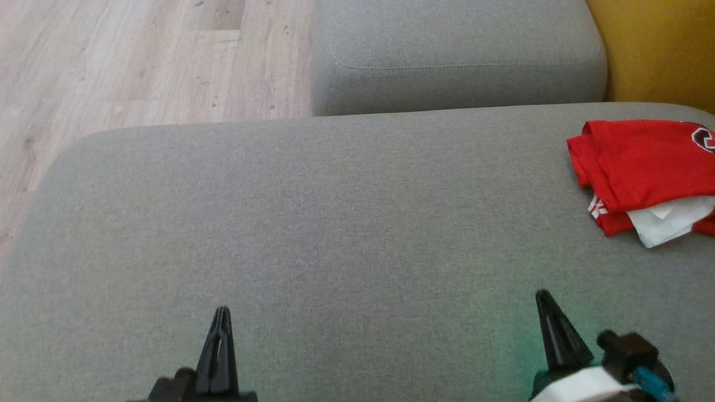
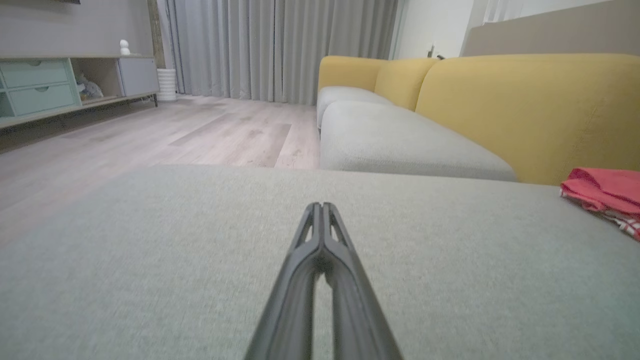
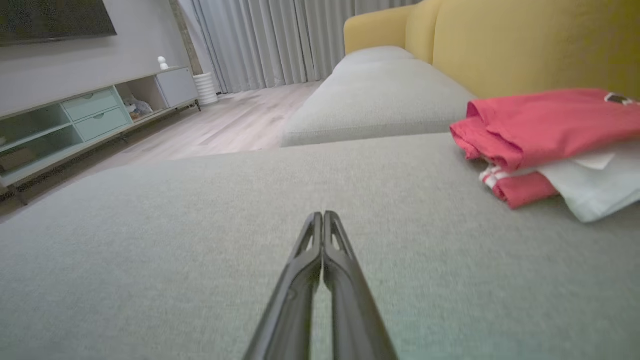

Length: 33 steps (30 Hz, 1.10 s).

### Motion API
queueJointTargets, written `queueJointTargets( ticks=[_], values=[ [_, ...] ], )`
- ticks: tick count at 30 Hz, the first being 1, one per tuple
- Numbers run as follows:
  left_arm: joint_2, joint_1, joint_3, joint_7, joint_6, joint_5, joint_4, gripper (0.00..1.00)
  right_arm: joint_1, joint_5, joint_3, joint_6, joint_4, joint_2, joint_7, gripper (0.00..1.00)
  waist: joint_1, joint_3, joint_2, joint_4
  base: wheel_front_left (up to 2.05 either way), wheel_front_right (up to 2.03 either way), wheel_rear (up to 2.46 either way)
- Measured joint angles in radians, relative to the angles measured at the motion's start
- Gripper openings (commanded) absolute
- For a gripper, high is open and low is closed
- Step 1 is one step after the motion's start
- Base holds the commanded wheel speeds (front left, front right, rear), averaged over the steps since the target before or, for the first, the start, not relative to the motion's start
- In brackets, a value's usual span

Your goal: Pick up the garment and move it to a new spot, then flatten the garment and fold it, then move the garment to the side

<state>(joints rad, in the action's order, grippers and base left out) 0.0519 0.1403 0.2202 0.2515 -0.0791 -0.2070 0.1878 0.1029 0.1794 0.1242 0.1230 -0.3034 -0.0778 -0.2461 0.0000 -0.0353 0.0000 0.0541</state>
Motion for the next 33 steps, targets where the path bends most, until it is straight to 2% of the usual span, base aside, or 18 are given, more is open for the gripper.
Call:
queueJointTargets(
  ticks=[33],
  values=[
    [0.007,-0.031,-0.040,-0.067,0.049,-0.381,0.023,0.00,-0.015,0.378,-0.042,0.000,0.001,0.000,0.072,0.00,0.0001,0.010,0.0000,-0.014,0.00,0.00,0.00]
  ],
)
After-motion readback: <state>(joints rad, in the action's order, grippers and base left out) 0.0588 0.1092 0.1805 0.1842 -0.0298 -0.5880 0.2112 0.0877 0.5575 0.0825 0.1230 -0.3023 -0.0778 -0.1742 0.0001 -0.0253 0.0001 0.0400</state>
